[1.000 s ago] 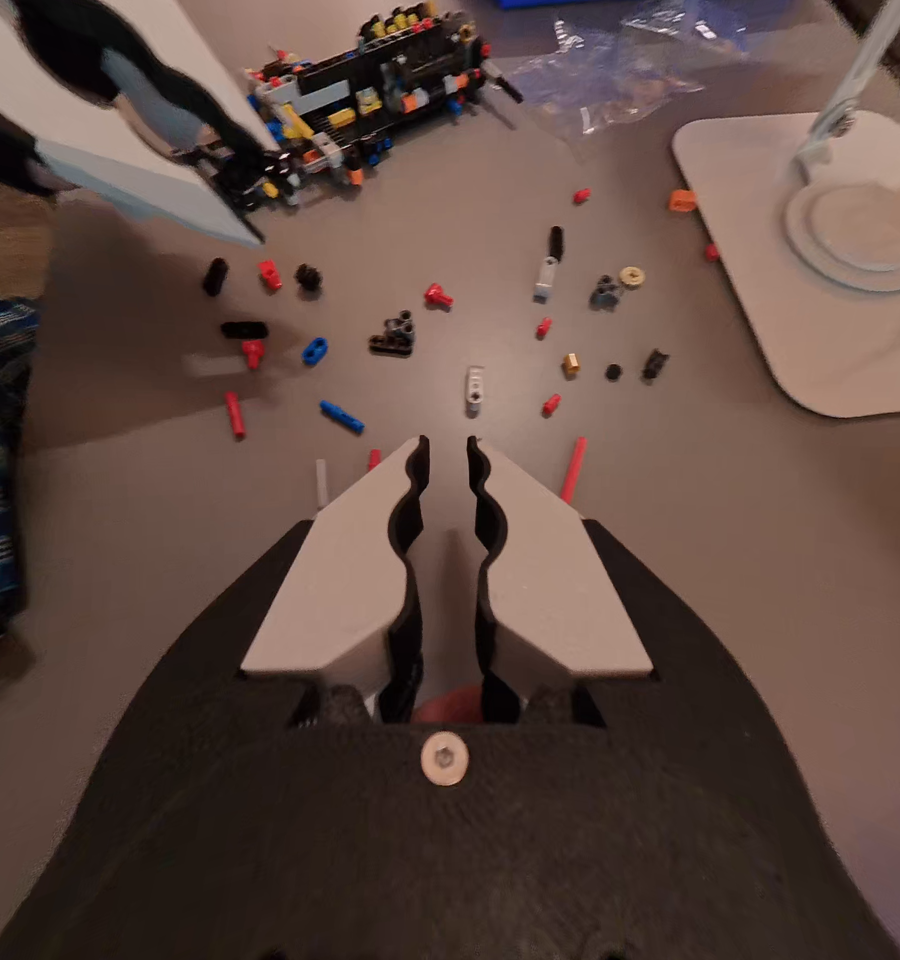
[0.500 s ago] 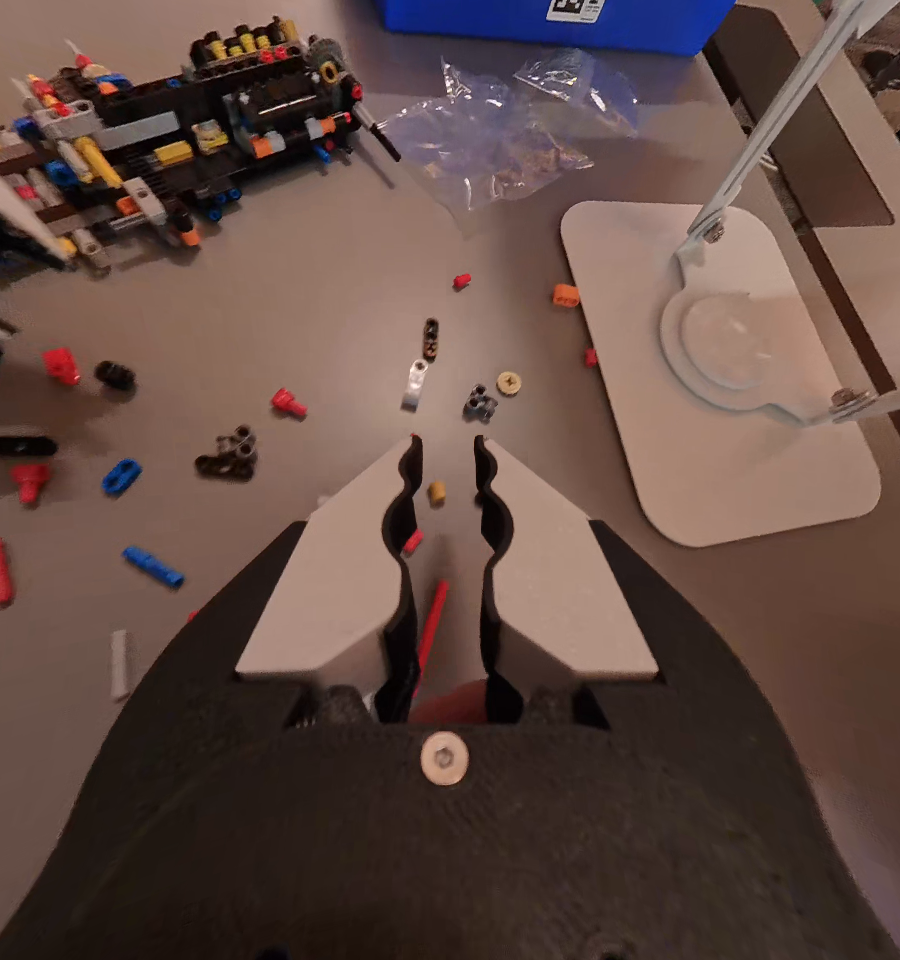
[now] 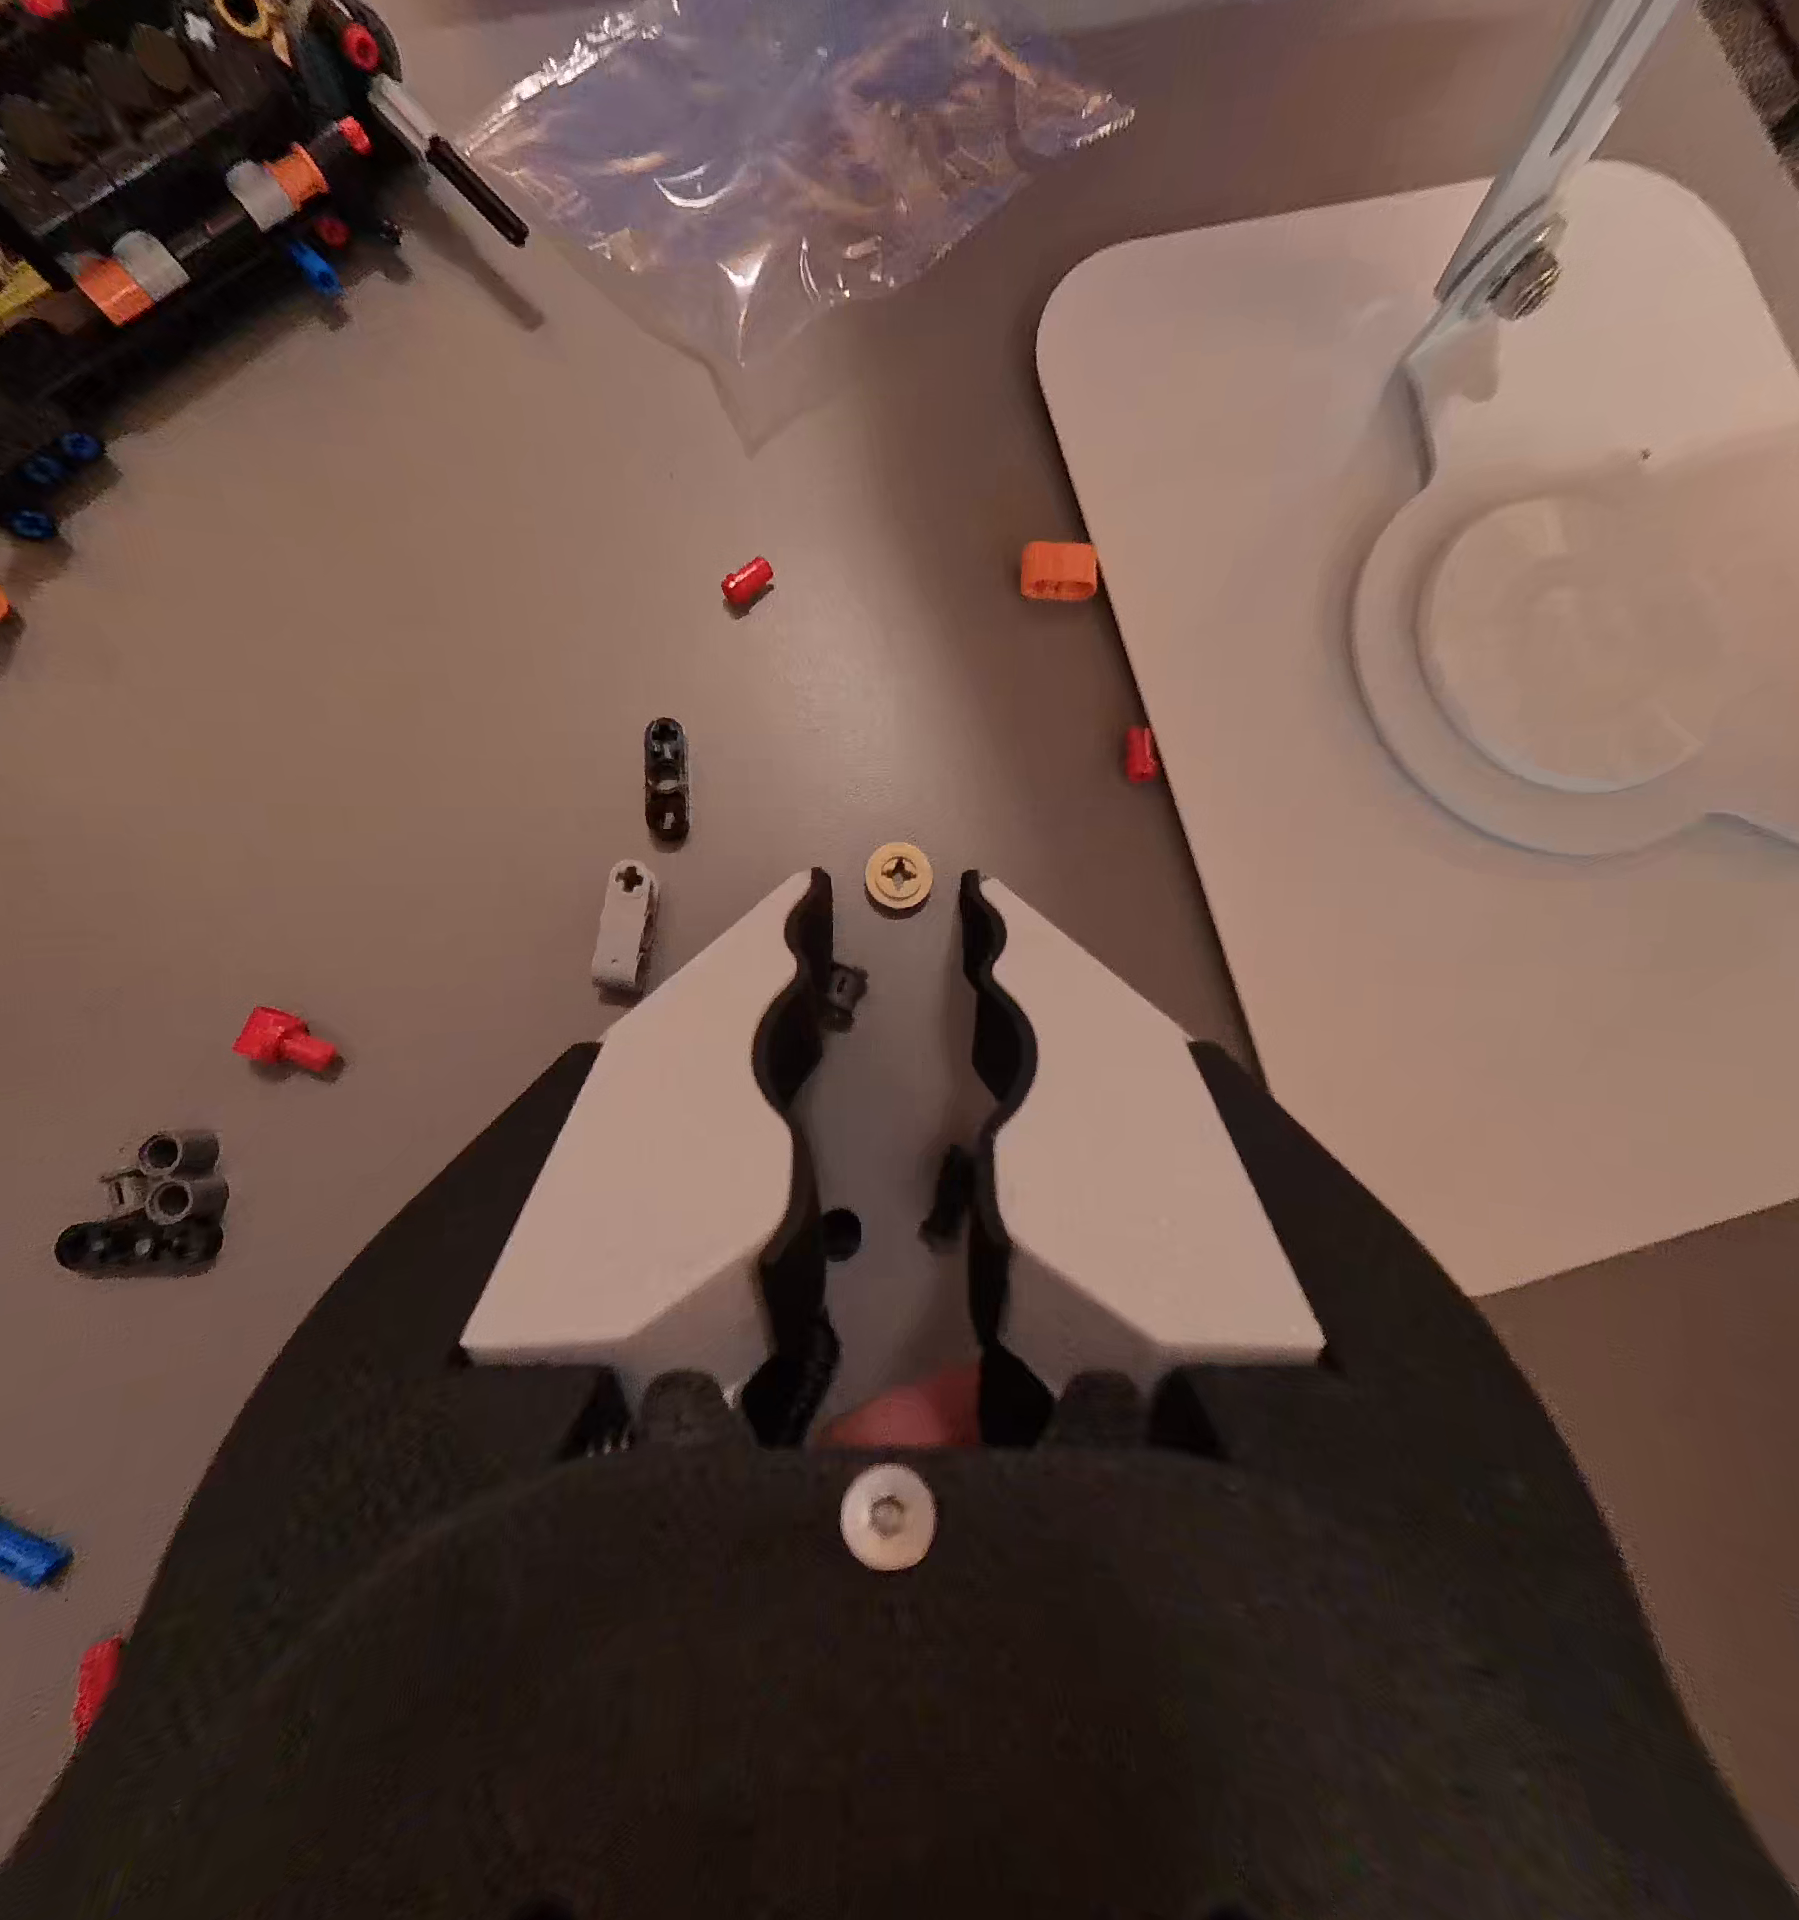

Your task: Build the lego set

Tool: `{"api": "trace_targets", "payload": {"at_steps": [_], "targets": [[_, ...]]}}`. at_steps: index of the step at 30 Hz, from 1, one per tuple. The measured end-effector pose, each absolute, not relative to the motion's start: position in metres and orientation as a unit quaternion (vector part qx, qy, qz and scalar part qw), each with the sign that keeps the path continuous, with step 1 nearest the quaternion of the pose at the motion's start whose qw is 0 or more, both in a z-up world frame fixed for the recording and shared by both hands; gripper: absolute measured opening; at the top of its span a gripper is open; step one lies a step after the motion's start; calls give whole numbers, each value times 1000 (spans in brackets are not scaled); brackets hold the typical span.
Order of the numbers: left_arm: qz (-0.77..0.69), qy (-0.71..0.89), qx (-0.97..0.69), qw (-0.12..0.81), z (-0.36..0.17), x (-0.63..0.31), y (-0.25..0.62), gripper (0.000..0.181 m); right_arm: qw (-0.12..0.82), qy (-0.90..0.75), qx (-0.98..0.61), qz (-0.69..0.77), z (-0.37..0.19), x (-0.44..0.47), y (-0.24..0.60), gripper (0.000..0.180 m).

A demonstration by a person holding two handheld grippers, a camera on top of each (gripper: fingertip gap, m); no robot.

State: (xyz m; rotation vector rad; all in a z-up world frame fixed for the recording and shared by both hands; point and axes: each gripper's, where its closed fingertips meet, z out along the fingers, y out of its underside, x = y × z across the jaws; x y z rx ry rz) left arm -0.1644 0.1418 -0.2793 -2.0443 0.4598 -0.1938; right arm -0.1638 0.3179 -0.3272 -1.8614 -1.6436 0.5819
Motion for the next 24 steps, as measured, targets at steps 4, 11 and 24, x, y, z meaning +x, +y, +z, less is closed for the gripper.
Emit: {"api": "trace_targets", "payload": {"at_steps": [4, 11, 24], "targets": [[-83, 190, -845, 493, -282, -164, 144, 24, 298, -619, -694, 216, -327, -166, 319, 13], [-84, 193, -844, 493, -281, -161, 148, 24, 311, -631, -681, 204, -327, -166, 318, 9], [-91, 204, -841, 493, -279, -150, 153, 24, 314, -622, -666, 267, -304, -136, 284, 9]]}}
